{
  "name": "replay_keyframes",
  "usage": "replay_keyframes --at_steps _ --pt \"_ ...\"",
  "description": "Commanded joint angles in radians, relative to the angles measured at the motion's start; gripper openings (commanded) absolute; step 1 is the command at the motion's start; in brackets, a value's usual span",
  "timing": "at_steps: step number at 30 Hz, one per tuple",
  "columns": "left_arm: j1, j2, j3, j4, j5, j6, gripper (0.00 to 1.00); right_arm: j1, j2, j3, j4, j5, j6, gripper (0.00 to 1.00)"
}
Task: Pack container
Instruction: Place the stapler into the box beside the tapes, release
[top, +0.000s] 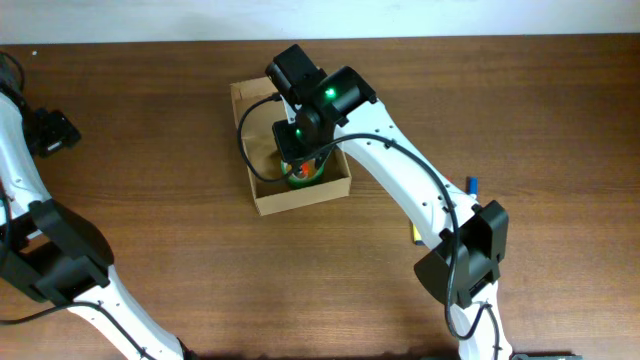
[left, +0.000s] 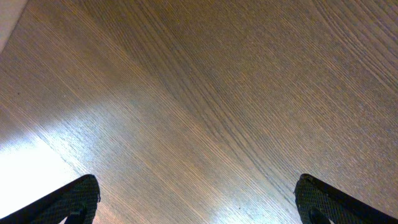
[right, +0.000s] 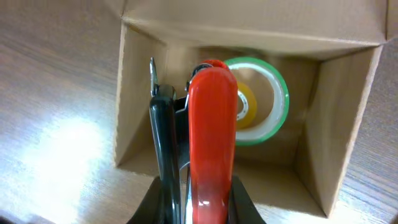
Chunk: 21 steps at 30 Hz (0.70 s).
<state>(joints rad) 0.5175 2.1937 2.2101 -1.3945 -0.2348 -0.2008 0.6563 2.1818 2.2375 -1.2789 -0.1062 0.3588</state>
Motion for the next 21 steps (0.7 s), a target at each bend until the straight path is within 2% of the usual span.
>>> replay_keyframes --at_steps 1,5,21 --pt "0.0 -0.017 -0.003 -0.001 0.004 0.016 1.0 0.009 0.03 0.013 0.027 0.04 0.088 0.04" --pt "0.0 -0.017 -0.003 -0.001 0.004 0.016 1.0 0.037 0.068 0.012 0.042 0.13 0.201 0.04" --pt "0.0 -0.017 -0.003 -0.001 0.004 0.016 1.0 0.118 0.175 0.012 0.094 0.163 0.222 0.04"
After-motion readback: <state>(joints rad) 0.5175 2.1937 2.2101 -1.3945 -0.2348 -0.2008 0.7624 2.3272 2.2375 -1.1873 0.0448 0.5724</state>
